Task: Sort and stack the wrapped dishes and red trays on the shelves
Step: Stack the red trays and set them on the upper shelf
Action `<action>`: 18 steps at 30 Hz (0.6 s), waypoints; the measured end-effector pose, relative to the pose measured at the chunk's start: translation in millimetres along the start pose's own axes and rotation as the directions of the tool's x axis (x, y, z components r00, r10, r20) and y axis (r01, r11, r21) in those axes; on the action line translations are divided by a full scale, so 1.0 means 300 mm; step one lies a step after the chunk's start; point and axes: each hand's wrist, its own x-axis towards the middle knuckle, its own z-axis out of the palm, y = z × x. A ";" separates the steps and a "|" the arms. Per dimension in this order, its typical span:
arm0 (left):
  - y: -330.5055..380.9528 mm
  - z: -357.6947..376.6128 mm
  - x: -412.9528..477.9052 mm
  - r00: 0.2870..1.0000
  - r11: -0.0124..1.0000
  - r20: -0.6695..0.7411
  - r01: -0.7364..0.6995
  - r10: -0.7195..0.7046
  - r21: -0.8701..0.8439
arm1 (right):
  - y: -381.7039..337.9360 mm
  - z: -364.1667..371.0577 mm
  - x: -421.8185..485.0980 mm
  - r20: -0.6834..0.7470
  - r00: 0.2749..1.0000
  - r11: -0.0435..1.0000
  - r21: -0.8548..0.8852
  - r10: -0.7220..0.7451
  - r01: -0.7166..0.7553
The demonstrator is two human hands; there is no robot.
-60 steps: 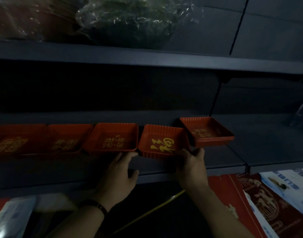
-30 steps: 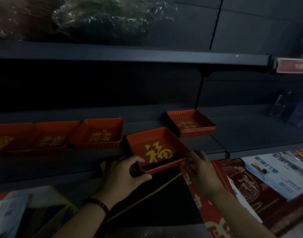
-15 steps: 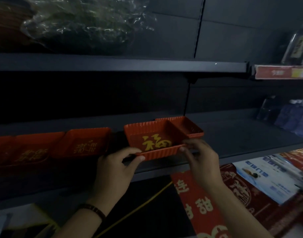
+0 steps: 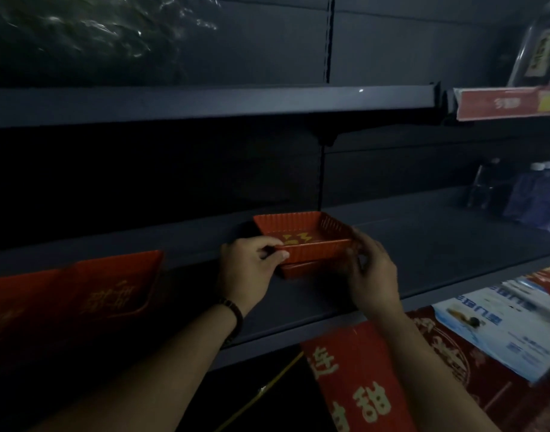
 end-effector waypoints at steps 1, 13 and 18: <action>-0.008 0.018 0.011 1.000 1.000 -0.008 0.005 -0.005 -0.001 | 0.021 0.002 0.010 0.031 0.999 1.000 -0.015 0.013 -0.012; -0.080 0.077 0.077 0.996 0.965 0.066 -0.068 0.053 0.254 | 0.067 0.023 0.071 0.273 0.943 0.981 -0.017 0.190 -0.193; -0.086 0.090 0.048 0.973 0.961 0.230 -0.036 -0.029 0.273 | 0.103 0.067 0.059 0.329 0.913 0.970 -0.090 0.243 -0.226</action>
